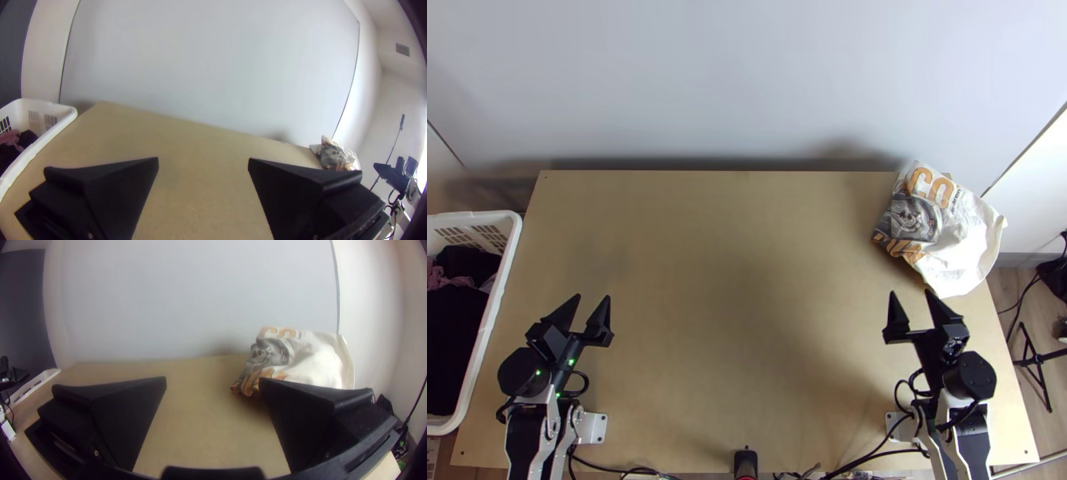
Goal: Fold the t-shirt
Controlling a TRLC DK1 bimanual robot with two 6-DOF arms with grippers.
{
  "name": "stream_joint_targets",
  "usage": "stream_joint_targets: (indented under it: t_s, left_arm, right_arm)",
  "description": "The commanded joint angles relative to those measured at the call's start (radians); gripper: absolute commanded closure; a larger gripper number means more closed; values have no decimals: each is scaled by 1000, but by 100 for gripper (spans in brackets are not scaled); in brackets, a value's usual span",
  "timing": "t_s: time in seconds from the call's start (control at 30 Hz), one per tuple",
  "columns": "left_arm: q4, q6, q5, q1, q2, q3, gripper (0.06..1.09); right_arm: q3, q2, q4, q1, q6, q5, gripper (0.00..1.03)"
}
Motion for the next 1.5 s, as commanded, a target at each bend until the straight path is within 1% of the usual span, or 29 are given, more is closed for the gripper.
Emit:
stream_joint_targets:
  t_s: [0.0,0.2,0.27,0.43,1.47]
  left_arm:
    - [-15,-10,-9,-33,2,-17,11]
    - [-13,-20,-12,-29,-1,-17,11]
    - [-13,-20,-28,-23,-1,-17,11]
    - [-15,-20,-29,-23,-1,-17,11]
    - [-15,-20,-29,-23,-1,-17,11]
  right_arm:
    - [-8,12,-76,30,1,0,6]
    - [-8,91,-76,53,1,0,5]
    - [-8,80,-76,52,1,2,5]
    - [-8,-3,-75,53,1,0,5]
    - [-8,0,-79,53,1,2,5]
